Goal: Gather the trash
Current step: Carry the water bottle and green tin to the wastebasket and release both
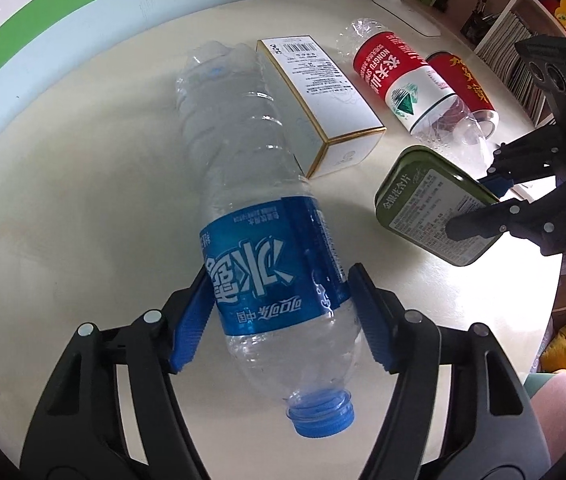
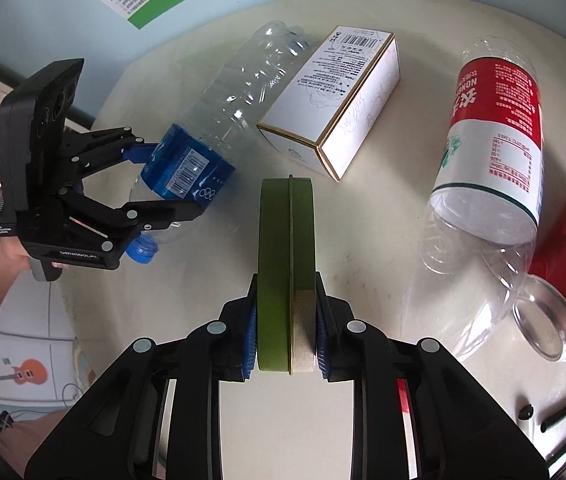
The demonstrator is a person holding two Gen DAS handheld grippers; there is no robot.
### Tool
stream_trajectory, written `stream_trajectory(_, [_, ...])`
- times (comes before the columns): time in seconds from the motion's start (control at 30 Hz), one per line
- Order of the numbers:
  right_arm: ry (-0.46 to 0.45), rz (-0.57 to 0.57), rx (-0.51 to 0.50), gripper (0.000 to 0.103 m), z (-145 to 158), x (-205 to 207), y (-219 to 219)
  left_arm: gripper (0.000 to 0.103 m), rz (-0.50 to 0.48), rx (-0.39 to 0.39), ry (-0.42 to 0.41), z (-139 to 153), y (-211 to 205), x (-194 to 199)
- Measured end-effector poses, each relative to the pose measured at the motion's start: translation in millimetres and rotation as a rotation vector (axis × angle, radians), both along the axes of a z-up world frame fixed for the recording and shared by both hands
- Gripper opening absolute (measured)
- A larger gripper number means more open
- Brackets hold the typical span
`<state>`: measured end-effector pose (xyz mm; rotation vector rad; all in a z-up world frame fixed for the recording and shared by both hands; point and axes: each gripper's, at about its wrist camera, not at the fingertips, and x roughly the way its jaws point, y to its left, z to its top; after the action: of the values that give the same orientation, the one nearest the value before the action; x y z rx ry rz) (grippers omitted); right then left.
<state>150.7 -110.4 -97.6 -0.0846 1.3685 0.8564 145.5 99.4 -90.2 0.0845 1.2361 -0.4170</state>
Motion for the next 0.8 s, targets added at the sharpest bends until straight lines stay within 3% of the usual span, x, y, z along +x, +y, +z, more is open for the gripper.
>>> stream_trajectory(0.23, [0.016,-0.01,0.089,0.024,28.3,-24.8,-36.1,0.064,0.057,-0.048,-0.049,40.3,5.9,-31.6])
stream_trajectory(0.33, [0.015,-0.025,0.122,0.024,42.1,-38.5,-55.0,0.064,0.031,-0.05,-0.073,63.5,-0.2,-53.8])
stream_trajectory(0.6, [-0.027,-0.119,0.15,0.024,75.8,-89.6,-103.6,0.064,-0.159,-0.051,-0.087,96.1,-56.9,-91.5])
stream_trajectory(0.8, [-0.033,-0.348,0.174,0.024,81.2,-156.7,-172.4,0.064,-0.418,-0.122,-0.053,101.7,-141.0,-112.8])
